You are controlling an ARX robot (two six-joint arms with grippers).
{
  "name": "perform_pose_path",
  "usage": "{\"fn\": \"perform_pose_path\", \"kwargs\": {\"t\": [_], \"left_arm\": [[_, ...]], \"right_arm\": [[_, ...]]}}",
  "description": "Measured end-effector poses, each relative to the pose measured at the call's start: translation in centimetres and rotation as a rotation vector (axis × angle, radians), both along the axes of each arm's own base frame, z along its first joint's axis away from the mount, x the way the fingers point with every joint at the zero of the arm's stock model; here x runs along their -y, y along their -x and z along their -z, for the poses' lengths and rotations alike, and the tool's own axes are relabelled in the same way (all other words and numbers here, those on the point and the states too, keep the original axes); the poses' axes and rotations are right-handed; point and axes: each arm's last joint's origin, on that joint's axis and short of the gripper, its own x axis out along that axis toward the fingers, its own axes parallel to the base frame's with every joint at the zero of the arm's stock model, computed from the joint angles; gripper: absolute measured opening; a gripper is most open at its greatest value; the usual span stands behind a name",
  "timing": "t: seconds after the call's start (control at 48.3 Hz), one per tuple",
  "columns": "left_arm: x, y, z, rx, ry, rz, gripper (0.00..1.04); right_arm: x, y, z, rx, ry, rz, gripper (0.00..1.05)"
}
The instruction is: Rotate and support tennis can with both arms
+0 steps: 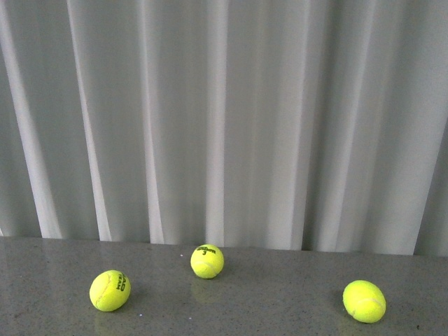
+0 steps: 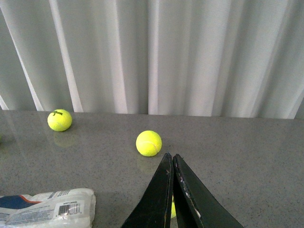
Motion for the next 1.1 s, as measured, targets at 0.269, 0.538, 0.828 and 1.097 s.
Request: {"fn": "perform_pose_path", "kwargs": {"t": [0.269,0.538,0.828,1.097], "left_arm": [[0.00,-0.01,0.01,-0.001,0.000,0.000,0.98],[0.00,-0.01,0.01,-0.001,0.000,0.000,0.98],[0.00,-0.01,0.01,-0.001,0.000,0.000,0.98],[0.00,-0.01,0.01,-0.001,0.000,0.000,0.98]], "right_arm": [[0.00,0.00,0.00,0.000,0.001,0.000,0.38],[0.00,0.00,0.01,-0.001,0.001,0.000,0.86],[0.00,0.00,0.01,-0.001,0.000,0.000,0.98],[0.00,0.00,0.01,-0.001,0.000,0.000,0.98]]}}
